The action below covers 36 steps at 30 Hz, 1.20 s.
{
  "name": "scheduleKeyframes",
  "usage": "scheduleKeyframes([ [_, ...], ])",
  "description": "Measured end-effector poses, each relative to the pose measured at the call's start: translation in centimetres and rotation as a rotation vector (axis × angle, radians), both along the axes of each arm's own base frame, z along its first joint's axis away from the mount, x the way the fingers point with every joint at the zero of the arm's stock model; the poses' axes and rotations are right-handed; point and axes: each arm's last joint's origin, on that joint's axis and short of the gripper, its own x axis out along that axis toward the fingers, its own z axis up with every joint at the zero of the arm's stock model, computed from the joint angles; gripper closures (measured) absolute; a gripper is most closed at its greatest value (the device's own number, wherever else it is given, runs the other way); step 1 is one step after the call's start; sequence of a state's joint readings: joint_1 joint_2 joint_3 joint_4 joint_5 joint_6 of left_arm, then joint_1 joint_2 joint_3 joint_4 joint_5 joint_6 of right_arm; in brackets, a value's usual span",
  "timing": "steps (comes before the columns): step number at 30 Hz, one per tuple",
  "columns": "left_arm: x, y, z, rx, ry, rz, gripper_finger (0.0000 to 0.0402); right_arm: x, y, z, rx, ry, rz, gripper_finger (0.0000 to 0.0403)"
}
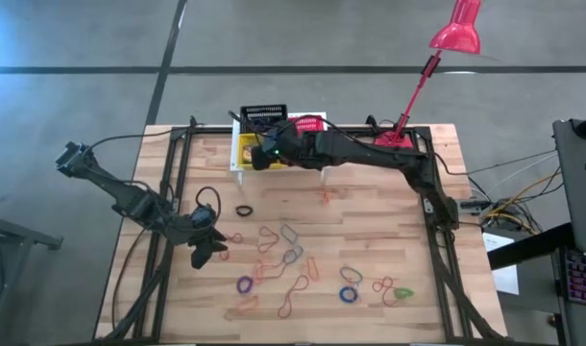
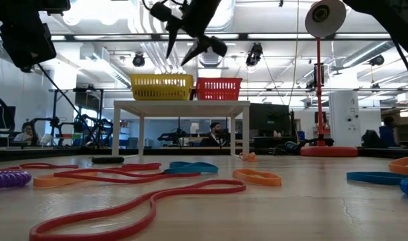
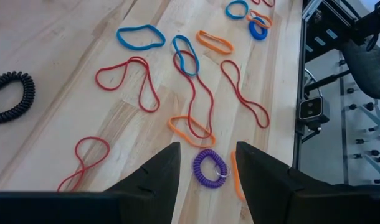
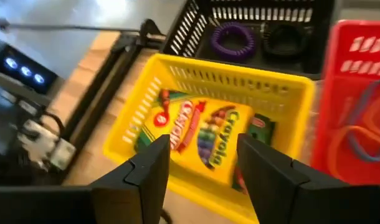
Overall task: Pick & Place Office Desk Supplies
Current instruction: Put the orange rubber band into the red basket on the shelf
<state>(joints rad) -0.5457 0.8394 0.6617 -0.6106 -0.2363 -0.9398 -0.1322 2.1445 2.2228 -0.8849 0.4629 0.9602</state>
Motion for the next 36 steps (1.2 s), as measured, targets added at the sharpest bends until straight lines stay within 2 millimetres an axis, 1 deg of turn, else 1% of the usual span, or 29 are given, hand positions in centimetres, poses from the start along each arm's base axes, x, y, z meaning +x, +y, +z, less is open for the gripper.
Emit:
scheduleKeyframes([
  [1,0.0,0.0,0.0,0.0,0.0,0.0,0.0241,-0.3,0.1,0.4,-0.011,0.015,0.015,0.0224],
  [3,0.0,0.0,0.0,0.0,0.0,0.0,0.0241,-1.0,0.4,1.9,-0.04,0.023,0.054,0.0227],
  [6,0.0,0.0,0.0,0.0,0.0,0.0,0.0241,-2.6,1.6,4.5,-0.089,0.057,0.159,0.0231],
  [8,0.0,0.0,0.0,0.0,0.0,0.0,0.0241,-3.9,3.0,6.0,-0.111,0.093,0.239,0.0235],
  [10,0.0,0.0,0.0,0.0,0.0,0.0,0.0241,-5.0,4.7,6.8,-0.123,0.134,0.306,0.0238],
  [12,0.0,0.0,0.0,0.003,-0.001,0.004,0.0241,-5.9,6.7,7.2,-0.12,0.159,0.357,0.0241],
  [14,0.0,0.0,-0.1,0.012,-0.006,0.014,0.0241,-6.4,8.7,6.9,-0.119,0.183,0.409,0.0245],
  [17,0.0,0.1,-0.5,0.022,-0.001,0.023,0.0241,-6.6,12.1,5.3,-0.112,0.232,0.488,0.0248],
  [19,0.0,0.1,-0.7,0.014,-0.003,0.028,0.0241,-6.5,14.5,3.5,-0.07,0.263,0.512,0.0248],
  [21,0.1,0.1,-0.9,0.002,-0.003,0.039,0.0241,-6.7,16.5,1.7,0.019,0.292,0.534,0.0246],
  [24,0.2,0.0,-0.9,-0.014,-0.014,0.047,0.0241,-6.9,18.4,-1.3,0.156,0.321,0.551,0.0239],
  [26,0.2,0.0,-1.0,-0.02,-0.024,0.046,0.0241,-6.8,19.2,-3.4,0.222,0.337,0.561,0.0231],
  [29,0.3,-0.1,-1.1,-0.019,-0.022,0.046,0.0241,-6.6,19.6,-6.3,0.318,0.345,0.591,0.0212],
  [31,0.3,-0.1,-1.2,-0.016,-0.019,0.046,0.0241,-6.7,19.1,-8.0,0.361,0.364,0.57,0.0198],
  [33,0.3,-0.1,-1.1,-0.015,-0.021,0.044,0.0241,-6.9,18.0,-9.6,0.385,0.406,0.499,0.0183],
  [36,0.3,-0.1,-1.1,-0.014,-0.02,0.044,0.0241,-7.3,15.6,-11.7,0.395,0.453,0.373,0.0166],
])
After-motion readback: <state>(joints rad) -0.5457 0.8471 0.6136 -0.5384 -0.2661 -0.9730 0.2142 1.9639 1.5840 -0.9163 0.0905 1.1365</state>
